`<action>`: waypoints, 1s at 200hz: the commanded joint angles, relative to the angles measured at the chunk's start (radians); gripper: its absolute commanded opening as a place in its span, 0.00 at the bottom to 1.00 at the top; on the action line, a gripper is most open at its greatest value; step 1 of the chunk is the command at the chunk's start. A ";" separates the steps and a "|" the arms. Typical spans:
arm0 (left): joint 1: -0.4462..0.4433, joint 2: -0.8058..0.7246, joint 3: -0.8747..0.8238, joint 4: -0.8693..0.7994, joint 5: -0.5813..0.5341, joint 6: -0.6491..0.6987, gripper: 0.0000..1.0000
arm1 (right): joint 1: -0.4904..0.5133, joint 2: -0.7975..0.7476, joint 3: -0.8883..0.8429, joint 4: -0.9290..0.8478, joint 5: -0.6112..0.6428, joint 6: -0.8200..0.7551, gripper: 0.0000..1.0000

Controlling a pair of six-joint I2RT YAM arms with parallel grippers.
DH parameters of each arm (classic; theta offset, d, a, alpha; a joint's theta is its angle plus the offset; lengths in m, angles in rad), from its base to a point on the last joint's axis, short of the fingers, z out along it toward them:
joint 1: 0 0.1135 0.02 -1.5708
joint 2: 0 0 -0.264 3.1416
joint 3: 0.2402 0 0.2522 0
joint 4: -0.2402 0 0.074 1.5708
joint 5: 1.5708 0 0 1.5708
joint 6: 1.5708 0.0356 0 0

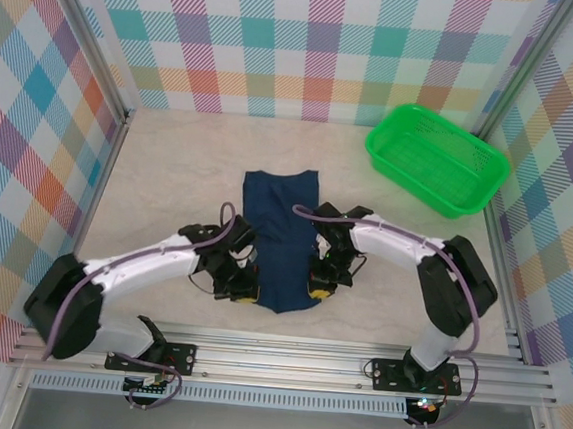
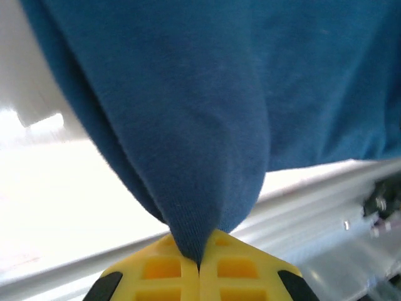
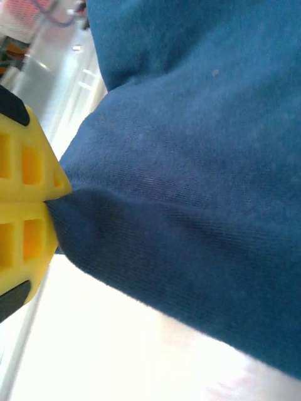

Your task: Fold and stack the t-shirts

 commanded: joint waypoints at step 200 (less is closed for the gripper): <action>0.311 -0.242 0.114 -0.012 -0.011 -0.262 0.00 | -0.223 0.081 0.465 -0.272 -0.235 -0.009 0.00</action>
